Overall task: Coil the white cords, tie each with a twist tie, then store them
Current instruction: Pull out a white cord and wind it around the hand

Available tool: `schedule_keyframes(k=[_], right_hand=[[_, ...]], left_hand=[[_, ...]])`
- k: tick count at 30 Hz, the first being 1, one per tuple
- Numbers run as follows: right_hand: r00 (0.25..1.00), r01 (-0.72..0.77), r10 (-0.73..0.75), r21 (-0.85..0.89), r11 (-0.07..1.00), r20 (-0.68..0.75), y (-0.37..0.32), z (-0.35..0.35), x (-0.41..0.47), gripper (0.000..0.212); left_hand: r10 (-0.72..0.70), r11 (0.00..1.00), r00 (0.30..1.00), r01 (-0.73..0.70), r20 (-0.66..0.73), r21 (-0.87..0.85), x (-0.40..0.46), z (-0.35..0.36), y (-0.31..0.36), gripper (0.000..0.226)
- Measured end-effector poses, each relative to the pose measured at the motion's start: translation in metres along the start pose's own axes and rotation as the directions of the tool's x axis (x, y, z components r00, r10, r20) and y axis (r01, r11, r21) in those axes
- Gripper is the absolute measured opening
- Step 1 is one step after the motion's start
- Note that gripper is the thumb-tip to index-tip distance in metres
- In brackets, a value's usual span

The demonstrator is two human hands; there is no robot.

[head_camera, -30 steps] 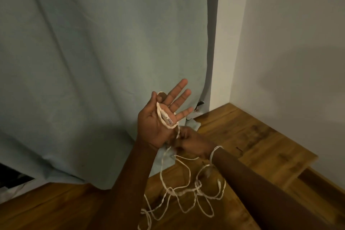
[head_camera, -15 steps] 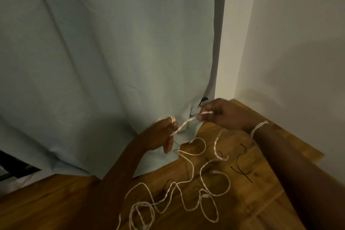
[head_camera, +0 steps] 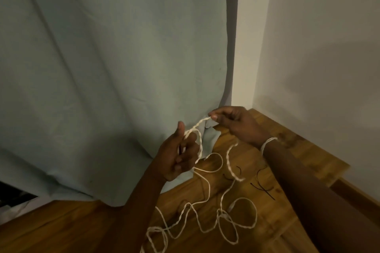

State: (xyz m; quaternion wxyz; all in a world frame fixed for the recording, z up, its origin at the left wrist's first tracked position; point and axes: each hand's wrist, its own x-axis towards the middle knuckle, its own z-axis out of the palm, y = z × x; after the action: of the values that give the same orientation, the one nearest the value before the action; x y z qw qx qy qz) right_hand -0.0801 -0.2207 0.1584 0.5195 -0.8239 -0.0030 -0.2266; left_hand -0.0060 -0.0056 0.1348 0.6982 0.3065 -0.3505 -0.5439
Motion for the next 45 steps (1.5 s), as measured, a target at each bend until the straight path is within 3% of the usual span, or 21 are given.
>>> schedule_keyframes(k=[2,4,6,7,9,11,14,16,18,21,24,26,29,32,36,39,42,45], right_hand=[[0.992,-0.093,0.084,0.087,0.992,0.098,0.005,0.020,-0.009,0.024],[0.958,-0.240,0.170,0.328,0.914,0.229,0.002,0.037,-0.016,0.027],[0.927,-0.357,0.220,0.533,0.767,0.304,-0.005,0.042,-0.017,0.028],[0.926,-0.359,0.229,0.510,0.782,0.300,-0.009,0.041,-0.016,0.029],[0.953,-0.244,0.193,0.216,0.945,0.234,-0.013,0.039,-0.012,0.025],[0.985,-0.094,0.089,0.023,0.995,0.147,-0.017,0.038,-0.008,0.030],[0.982,0.119,-0.133,0.105,0.987,0.133,-0.026,0.038,-0.003,0.050],[0.955,0.232,-0.243,0.084,0.969,0.167,-0.029,0.041,0.001,0.038],[0.958,0.206,-0.228,0.139,0.969,0.172,-0.031,0.045,0.004,0.029],[0.980,0.164,-0.178,0.142,0.976,0.091,-0.032,0.051,0.005,0.024],[0.985,0.172,-0.174,0.095,0.981,0.010,-0.032,0.049,0.008,0.023],[0.989,0.146,-0.146,0.113,0.983,-0.010,-0.031,0.046,0.008,0.022],[0.994,0.106,-0.101,0.200,0.974,-0.037,-0.029,0.041,0.005,0.020],[0.996,0.077,-0.060,0.331,0.941,-0.062,-0.026,0.041,0.002,0.022],[0.995,0.038,0.017,0.529,0.847,-0.098,-0.025,0.054,-0.004,0.032],[0.986,-0.023,0.125,0.658,0.753,-0.109,-0.031,0.072,-0.007,0.028],[0.961,-0.036,0.196,0.616,0.787,-0.194,-0.033,0.080,-0.007,0.033],[0.970,-0.069,0.208,0.683,0.728,-0.124,-0.034,0.079,-0.009,0.034]], left_hand=[[0.042,0.977,0.993,-0.018,0.107,-0.212,0.005,0.005,0.004,0.049],[0.085,0.961,0.991,-0.054,0.106,-0.270,0.008,0.008,0.006,0.051],[0.107,0.964,0.994,-0.107,-0.012,-0.244,0.010,0.008,0.007,0.059],[0.113,0.969,0.989,-0.131,-0.094,-0.210,0.010,0.007,0.008,0.062],[0.127,0.978,0.968,-0.158,-0.217,-0.133,0.008,0.002,0.008,0.063],[0.104,0.988,0.965,-0.129,-0.240,-0.090,0.009,0.000,0.008,0.061],[0.032,0.992,0.984,-0.052,-0.175,-0.114,0.011,0.000,0.009,0.060],[0.015,0.991,0.995,-0.029,-0.102,-0.134,0.012,0.003,0.012,0.060],[0.029,0.995,0.987,-0.043,-0.159,-0.087,0.014,0.006,0.014,0.062],[0.139,0.979,0.887,-0.057,-0.440,0.196,0.020,0.015,0.014,0.068],[0.326,0.846,0.733,0.056,-0.597,0.531,0.027,0.022,0.012,0.069],[0.355,0.862,0.708,0.004,-0.610,0.506,0.030,0.023,0.006,0.058],[0.289,0.939,0.736,-0.093,-0.613,0.331,0.032,0.022,-0.003,0.042],[0.388,0.864,0.720,-0.066,-0.576,0.500,0.030,0.018,-0.012,0.051],[0.547,0.797,0.623,-0.182,-0.560,0.576,0.035,0.046,-0.014,0.054],[0.543,0.835,0.559,-0.282,-0.626,0.473,0.044,0.052,-0.015,0.056],[0.562,0.825,0.621,-0.371,-0.547,0.427,0.045,0.049,-0.009,0.057],[0.499,0.866,0.745,-0.448,-0.443,0.224,0.037,0.036,0.003,0.057]])
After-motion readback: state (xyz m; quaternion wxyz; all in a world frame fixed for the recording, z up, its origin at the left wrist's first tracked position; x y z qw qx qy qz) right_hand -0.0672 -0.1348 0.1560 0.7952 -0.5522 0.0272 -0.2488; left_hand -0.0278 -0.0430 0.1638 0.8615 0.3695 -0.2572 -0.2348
